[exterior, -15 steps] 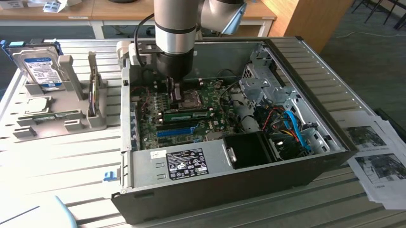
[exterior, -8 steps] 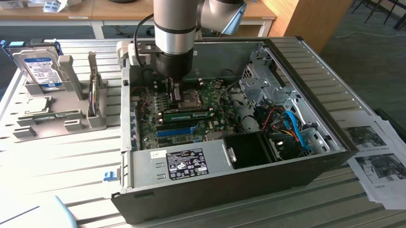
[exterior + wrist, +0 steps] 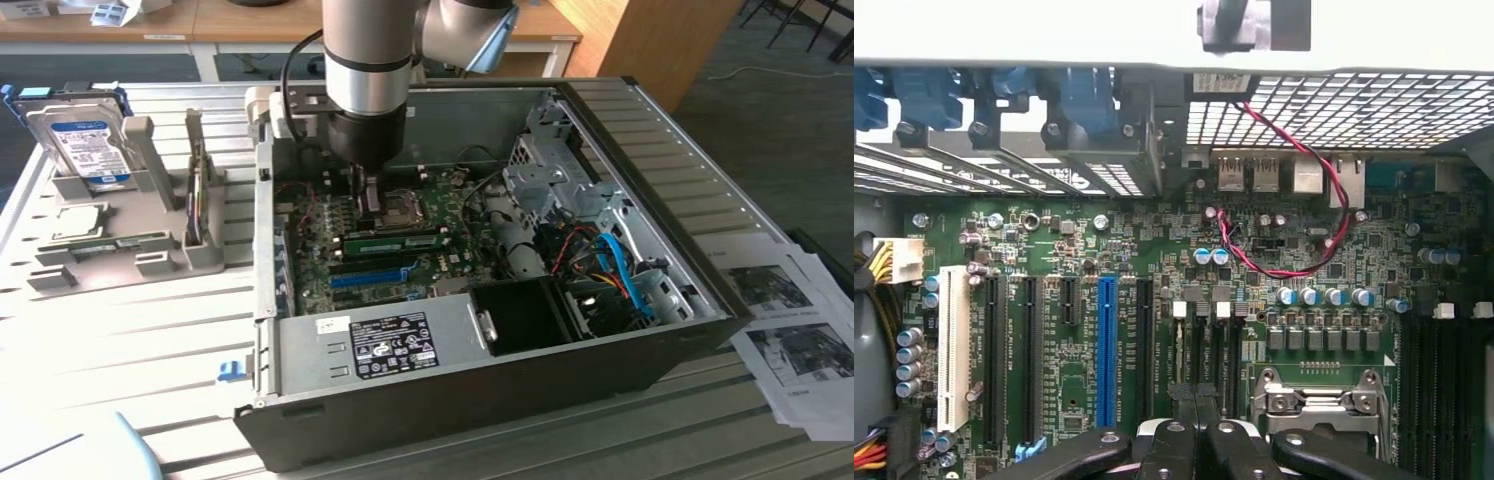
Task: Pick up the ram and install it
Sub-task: 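Press down the ram until it locks into place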
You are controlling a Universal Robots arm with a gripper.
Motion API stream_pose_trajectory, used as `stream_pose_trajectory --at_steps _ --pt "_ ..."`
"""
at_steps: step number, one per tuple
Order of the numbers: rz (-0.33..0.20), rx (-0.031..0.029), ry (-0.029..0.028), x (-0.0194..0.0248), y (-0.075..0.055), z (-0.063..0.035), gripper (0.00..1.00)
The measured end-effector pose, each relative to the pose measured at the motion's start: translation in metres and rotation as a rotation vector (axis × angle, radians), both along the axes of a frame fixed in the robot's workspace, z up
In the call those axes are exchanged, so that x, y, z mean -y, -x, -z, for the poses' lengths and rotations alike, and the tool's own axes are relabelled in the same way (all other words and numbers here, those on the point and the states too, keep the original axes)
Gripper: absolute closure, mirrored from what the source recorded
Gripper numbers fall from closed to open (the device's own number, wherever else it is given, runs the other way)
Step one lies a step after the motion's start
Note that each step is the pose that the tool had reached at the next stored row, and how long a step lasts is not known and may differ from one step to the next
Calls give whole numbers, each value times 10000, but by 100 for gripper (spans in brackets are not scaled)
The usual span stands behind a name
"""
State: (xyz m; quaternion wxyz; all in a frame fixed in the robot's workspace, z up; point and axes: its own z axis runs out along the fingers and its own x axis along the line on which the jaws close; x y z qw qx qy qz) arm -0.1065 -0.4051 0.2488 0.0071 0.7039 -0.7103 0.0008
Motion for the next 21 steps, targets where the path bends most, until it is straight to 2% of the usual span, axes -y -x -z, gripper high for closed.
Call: stream_pose_trajectory --at_steps 10,21 --pt "-1 1 -1 17 0 5 91" --pt "-1 0 1 17 0 97 91"
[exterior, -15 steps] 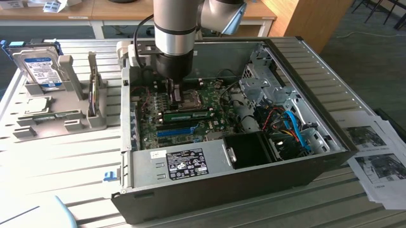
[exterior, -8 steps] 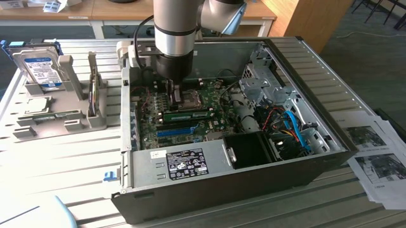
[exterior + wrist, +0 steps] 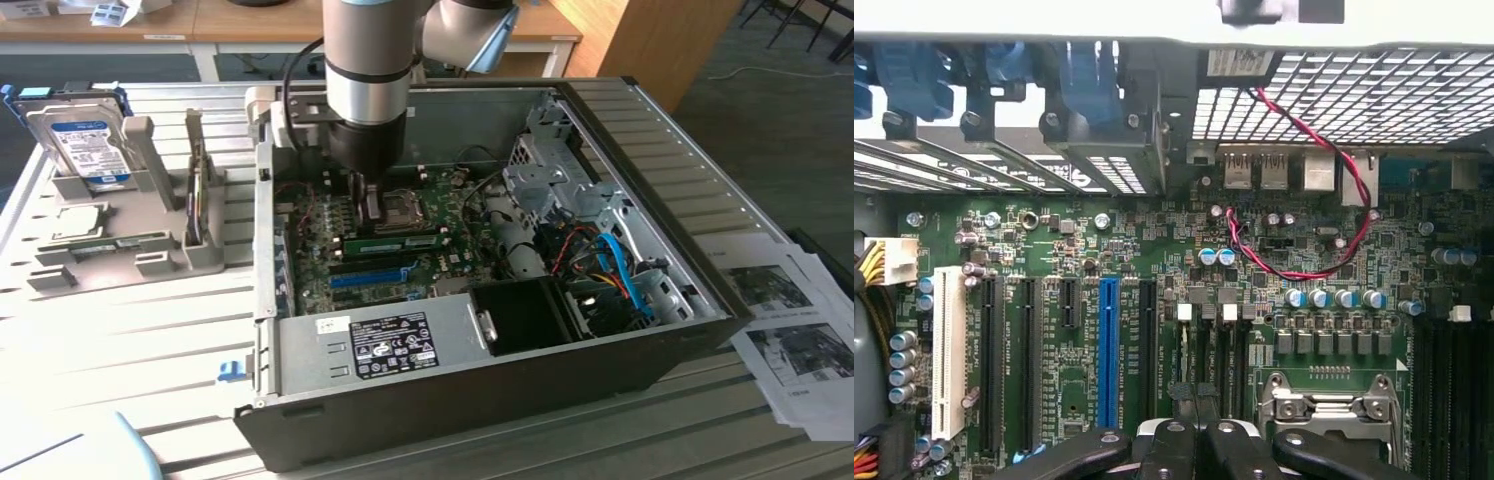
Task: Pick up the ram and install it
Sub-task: 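Press down the ram until it locks into place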
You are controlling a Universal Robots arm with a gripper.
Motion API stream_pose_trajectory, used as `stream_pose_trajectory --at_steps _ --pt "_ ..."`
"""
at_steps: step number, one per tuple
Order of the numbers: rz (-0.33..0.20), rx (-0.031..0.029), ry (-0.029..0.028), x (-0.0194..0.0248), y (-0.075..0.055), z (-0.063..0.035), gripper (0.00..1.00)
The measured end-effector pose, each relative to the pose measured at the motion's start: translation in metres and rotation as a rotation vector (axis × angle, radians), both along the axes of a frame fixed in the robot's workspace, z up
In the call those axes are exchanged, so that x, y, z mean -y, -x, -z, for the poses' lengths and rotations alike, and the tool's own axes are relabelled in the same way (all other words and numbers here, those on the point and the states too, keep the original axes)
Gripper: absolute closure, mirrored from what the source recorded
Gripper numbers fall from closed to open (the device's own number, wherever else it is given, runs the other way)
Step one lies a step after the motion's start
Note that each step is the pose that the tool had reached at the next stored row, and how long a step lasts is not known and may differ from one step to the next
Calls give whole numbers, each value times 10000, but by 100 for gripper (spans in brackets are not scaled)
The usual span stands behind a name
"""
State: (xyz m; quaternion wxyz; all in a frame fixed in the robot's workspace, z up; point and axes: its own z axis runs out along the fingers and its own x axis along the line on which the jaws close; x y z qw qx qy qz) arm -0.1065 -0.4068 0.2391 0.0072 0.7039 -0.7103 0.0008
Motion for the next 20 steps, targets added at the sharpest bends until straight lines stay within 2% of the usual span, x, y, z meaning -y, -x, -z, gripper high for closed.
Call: stream_pose_trajectory --at_steps 20 --pt "0 -1 1 0 0 94 91"
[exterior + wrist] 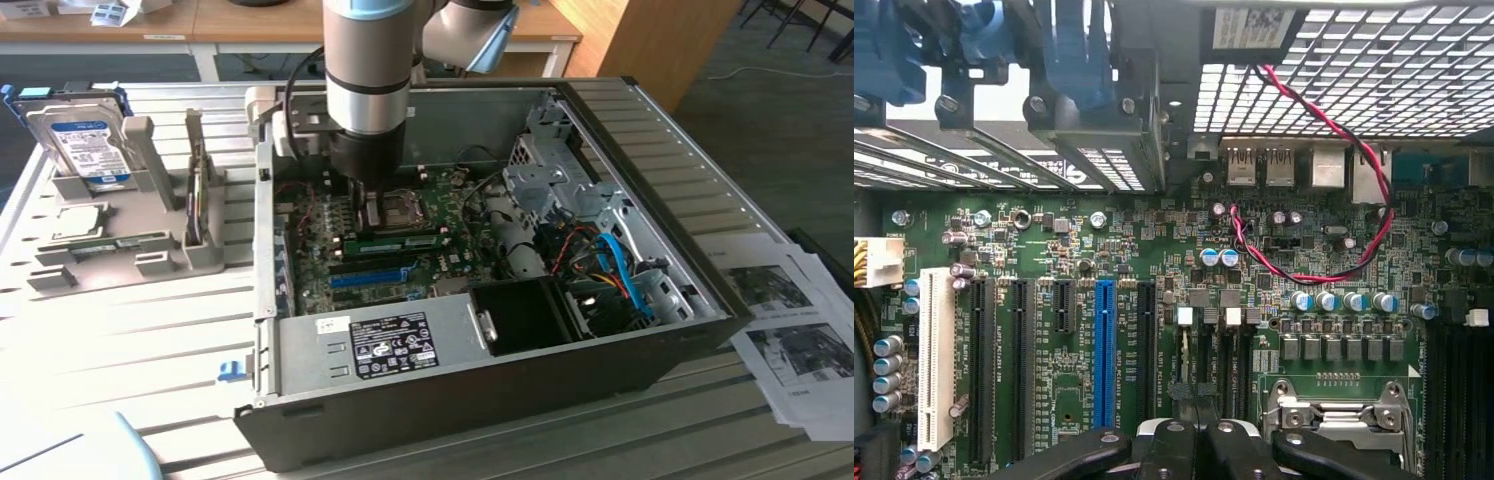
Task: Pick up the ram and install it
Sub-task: 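Press down the ram until it locks into place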
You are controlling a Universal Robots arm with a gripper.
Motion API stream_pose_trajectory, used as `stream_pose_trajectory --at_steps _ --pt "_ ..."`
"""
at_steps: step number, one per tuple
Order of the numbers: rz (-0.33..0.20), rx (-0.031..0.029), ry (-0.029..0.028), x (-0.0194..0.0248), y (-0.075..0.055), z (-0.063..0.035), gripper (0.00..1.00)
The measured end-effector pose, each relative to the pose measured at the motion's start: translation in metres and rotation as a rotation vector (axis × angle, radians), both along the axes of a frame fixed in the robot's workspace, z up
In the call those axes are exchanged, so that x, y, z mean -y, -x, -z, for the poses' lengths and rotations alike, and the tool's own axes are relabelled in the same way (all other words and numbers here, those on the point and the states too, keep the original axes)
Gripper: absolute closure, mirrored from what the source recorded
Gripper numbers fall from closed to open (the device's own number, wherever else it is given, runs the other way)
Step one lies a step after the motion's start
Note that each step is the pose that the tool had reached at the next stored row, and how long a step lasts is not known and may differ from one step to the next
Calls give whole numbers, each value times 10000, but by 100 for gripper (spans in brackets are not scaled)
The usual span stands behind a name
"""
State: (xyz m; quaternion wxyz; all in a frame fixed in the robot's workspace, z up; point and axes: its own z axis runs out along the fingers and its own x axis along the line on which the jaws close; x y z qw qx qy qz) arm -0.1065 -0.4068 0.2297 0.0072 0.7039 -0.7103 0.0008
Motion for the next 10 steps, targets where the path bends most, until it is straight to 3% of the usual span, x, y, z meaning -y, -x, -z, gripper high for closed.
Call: stream_pose_trajectory --at_steps 10 --pt "0 1 -1 1 0 28 91"
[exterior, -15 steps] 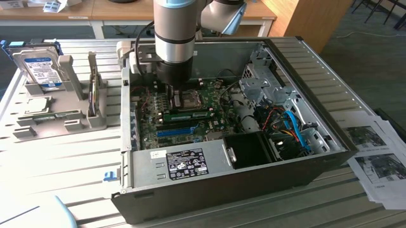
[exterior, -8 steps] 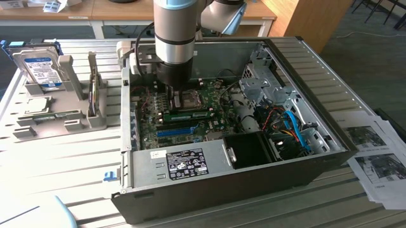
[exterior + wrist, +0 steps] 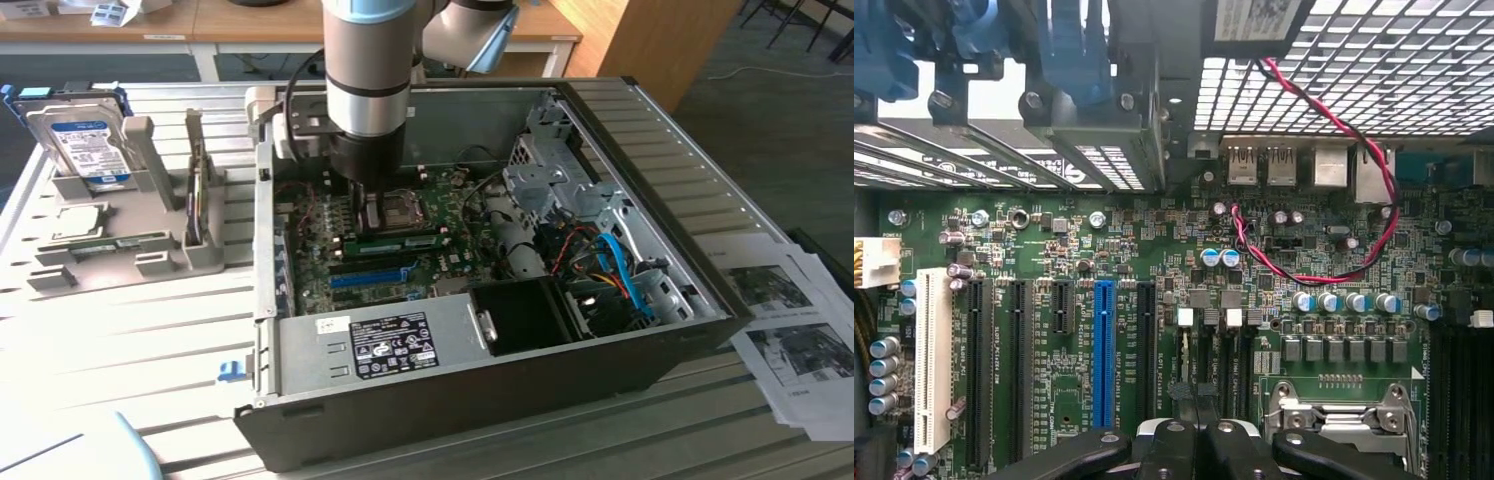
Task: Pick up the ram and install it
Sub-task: 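Press down the ram until it locks into place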
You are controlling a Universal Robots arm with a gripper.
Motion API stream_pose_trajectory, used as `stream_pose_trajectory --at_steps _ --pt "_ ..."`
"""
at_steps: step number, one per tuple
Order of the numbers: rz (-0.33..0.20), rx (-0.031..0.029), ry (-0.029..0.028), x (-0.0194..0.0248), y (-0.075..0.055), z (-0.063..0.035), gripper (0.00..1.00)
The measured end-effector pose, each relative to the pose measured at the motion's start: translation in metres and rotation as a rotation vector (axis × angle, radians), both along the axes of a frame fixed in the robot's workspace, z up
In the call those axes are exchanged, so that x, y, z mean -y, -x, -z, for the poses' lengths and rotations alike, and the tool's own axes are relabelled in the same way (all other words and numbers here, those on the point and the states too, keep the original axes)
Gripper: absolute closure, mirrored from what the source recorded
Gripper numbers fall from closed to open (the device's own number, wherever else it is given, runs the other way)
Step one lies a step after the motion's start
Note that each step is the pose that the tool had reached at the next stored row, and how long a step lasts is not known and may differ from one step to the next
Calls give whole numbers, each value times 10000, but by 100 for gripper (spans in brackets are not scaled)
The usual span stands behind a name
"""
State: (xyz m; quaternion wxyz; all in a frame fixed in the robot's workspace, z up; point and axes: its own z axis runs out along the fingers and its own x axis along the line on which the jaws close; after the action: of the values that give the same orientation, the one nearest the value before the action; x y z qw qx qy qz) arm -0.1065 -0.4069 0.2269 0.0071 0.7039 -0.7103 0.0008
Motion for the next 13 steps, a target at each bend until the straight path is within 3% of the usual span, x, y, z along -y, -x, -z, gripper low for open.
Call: stream_pose_trajectory --at_steps 13 --pt "0 -2 3 12 0 23 91"
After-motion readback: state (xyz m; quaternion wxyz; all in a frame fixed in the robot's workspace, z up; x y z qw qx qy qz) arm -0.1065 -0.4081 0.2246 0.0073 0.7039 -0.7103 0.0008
